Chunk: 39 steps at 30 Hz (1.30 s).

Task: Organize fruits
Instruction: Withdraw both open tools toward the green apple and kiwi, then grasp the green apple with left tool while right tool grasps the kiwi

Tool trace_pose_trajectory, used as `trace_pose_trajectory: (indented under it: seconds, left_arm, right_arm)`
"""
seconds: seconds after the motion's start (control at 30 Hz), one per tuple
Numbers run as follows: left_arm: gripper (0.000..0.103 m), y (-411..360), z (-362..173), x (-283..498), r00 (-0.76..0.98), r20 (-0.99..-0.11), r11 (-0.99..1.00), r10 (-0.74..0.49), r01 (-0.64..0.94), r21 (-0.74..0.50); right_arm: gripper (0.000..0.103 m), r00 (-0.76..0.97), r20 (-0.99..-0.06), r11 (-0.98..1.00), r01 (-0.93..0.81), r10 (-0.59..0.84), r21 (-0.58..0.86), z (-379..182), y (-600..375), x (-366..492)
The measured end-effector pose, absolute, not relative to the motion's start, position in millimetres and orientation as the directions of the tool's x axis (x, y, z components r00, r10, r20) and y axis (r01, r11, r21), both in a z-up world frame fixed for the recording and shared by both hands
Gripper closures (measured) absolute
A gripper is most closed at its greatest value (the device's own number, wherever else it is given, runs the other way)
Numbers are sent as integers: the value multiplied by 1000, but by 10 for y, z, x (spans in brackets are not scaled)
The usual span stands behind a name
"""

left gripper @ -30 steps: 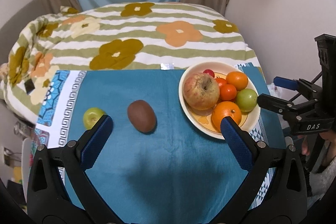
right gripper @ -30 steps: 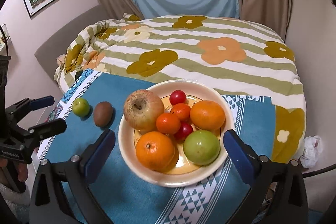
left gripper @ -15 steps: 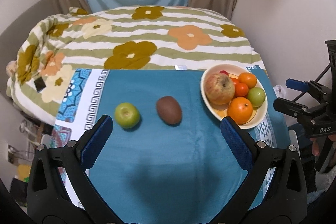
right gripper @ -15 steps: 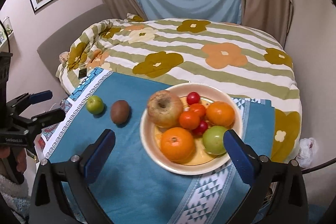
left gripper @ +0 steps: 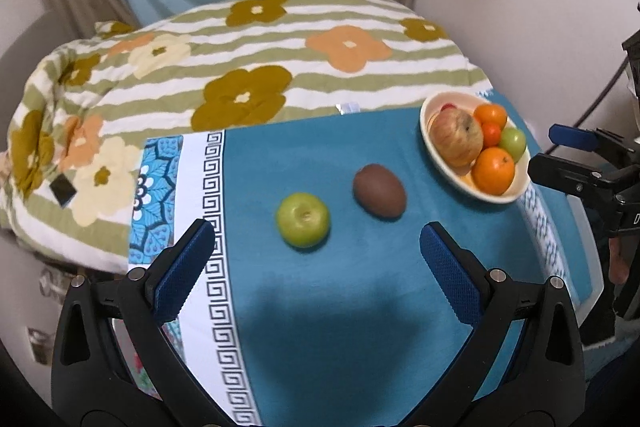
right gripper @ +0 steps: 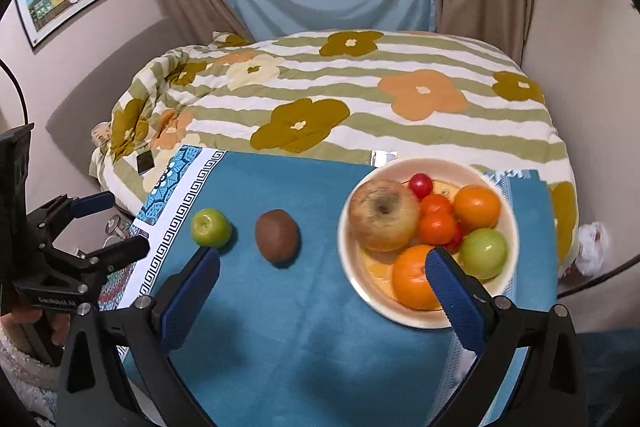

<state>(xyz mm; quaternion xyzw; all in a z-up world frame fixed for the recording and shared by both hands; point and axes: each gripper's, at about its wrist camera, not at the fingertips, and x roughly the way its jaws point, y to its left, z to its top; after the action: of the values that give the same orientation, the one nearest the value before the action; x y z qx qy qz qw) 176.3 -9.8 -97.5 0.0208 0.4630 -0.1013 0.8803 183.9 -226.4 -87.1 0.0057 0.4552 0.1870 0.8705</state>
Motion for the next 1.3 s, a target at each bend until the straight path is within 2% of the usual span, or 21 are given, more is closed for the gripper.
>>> trace_pose_trajectory:
  seconds: [0.6, 0.7, 0.77, 0.93, 1.07, 1.23, 1.27, 1.3]
  left_arm:
    - [1, 76, -1868, 2132, 392, -884, 924, -254, 370, -101]
    - [7, 46, -1975, 2189, 392, -882, 919, -262, 380, -104]
    - [17, 20, -2030, 2233, 388, -884, 918, -260, 385, -101]
    - [25, -18, -2126, 2339, 381, -884, 910, -270, 400, -105]
    - [29, -65, -2170, 2414, 366, -888, 903, -279, 415, -113]
    - [39, -143, -2188, 2469, 369, -888, 900, -274, 424, -102]
    - [46, -156, -2188, 2475, 372, -888, 900, -269, 425, -94]
    - [46, -167, -2186, 2485, 376, -889, 901, -262, 426, -85]
  right_arm:
    - [0, 446, -860, 966, -181, 247, 183, -1644, -1717, 1942]
    - [1, 444, -865, 970, -175, 233, 171, -1738, -1701, 1978]
    - [1, 444, -865, 970, -173, 234, 173, -1781, -1702, 2012]
    - [2, 442, -865, 969, -171, 236, 177, -1867, -1702, 2105]
    - [11, 431, -867, 964, -190, 250, 184, -1922, -1670, 2182]
    - [14, 426, -867, 959, -223, 259, 177, -1986, -1592, 2259]
    - [19, 423, -867, 957, -229, 262, 177, -1997, -1581, 2270]
    - [23, 417, -869, 955, -235, 266, 180, -2011, -1571, 2285]
